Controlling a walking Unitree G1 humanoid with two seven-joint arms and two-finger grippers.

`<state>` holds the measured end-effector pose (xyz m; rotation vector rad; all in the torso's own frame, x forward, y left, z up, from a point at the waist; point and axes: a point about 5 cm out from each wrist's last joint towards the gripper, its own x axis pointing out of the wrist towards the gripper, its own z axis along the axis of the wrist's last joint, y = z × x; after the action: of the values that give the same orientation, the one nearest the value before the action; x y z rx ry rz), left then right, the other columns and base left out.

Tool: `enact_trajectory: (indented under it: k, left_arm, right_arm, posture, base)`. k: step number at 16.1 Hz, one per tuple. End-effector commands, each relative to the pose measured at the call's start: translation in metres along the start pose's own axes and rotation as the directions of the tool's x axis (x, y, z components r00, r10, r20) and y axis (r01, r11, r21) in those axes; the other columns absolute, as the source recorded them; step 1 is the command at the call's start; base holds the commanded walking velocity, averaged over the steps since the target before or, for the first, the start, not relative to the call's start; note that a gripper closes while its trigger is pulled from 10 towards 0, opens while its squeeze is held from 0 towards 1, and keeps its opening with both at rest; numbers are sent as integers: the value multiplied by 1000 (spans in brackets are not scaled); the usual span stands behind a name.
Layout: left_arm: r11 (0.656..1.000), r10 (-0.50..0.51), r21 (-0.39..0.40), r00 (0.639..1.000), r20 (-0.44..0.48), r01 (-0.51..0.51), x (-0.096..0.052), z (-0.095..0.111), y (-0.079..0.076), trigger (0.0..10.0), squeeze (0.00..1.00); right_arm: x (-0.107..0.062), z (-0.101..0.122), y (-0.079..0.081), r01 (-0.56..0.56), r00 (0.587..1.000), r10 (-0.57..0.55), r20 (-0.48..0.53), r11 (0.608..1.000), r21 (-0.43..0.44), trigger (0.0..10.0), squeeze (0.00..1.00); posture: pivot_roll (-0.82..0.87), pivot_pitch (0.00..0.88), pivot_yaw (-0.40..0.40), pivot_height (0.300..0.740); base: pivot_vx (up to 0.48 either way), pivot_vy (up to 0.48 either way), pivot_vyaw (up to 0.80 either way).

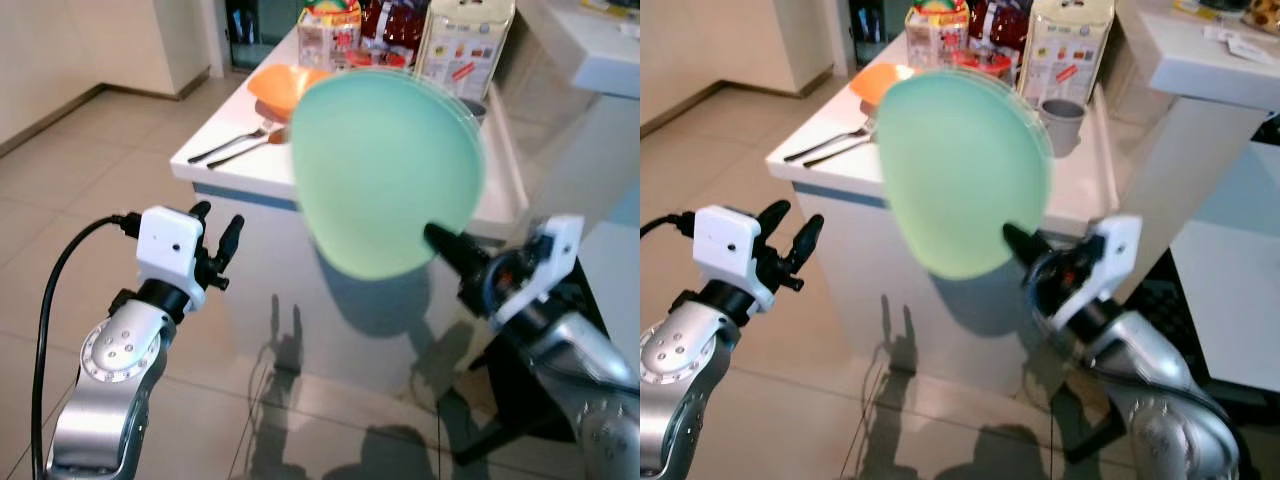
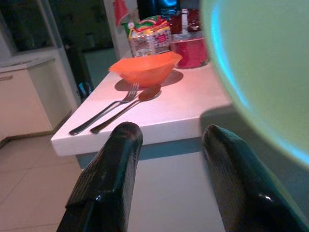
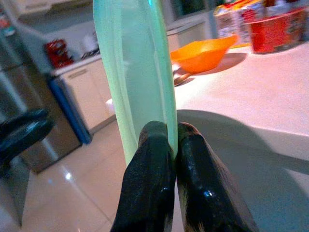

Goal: Setting the table

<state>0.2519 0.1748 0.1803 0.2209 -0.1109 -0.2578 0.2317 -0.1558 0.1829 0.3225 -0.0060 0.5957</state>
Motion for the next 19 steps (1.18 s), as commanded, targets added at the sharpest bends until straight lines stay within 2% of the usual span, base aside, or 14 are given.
enact_trajectory:
  k: [1,3,6,9,13,15,19]
  left_arm:
    - [1000,-18,8,1000,10,18,1,2,-7,10000,0]
    - [1000,-23,12,1000,11,22,1,3,-8,10000,0]
    - [1000,-22,10,1000,11,22,3,2,-9,10000,0]
    - [999,-42,2,999,12,42,4,2,-20,10000,0]
    - [999,-44,0,999,13,44,3,2,-20,10000,0]
    - [999,-39,-24,998,45,40,21,7,-30,10000,0]
    - [999,-37,-19,998,48,38,23,7,-29,10000,0]
  right_arm:
    - [-2,13,7,-8,997,13,72,998,-67,10000,0]
    - [-3,9,8,24,996,-18,86,998,-61,10000,0]
    - [-2,3,12,55,994,-46,98,994,-97,10000,0]
    - [-4,-3,18,39,994,-27,108,994,-105,10000,0]
    - [-5,-3,19,35,994,-23,109,994,-107,10000,0]
    - [-1,2,13,89,987,-70,145,988,-126,10000,0]
    - [3,1,13,116,979,-96,180,987,-109,10000,0]
  posture:
    - [-21,0,-13,740]
    - [-17,0,-15,740]
    - [-24,0,-15,740]
    - [-15,0,-20,740]
    - [-19,0,-19,740]
    - [-26,0,-20,740]
    - [-43,0,-7,740]
  base:
    - [0,-435,0]
    - [0,-439,0]
    - [0,-444,0]
    - [0,-442,0]
    - [0,-443,0]
    - [0,-442,0]
    - [0,-443,0]
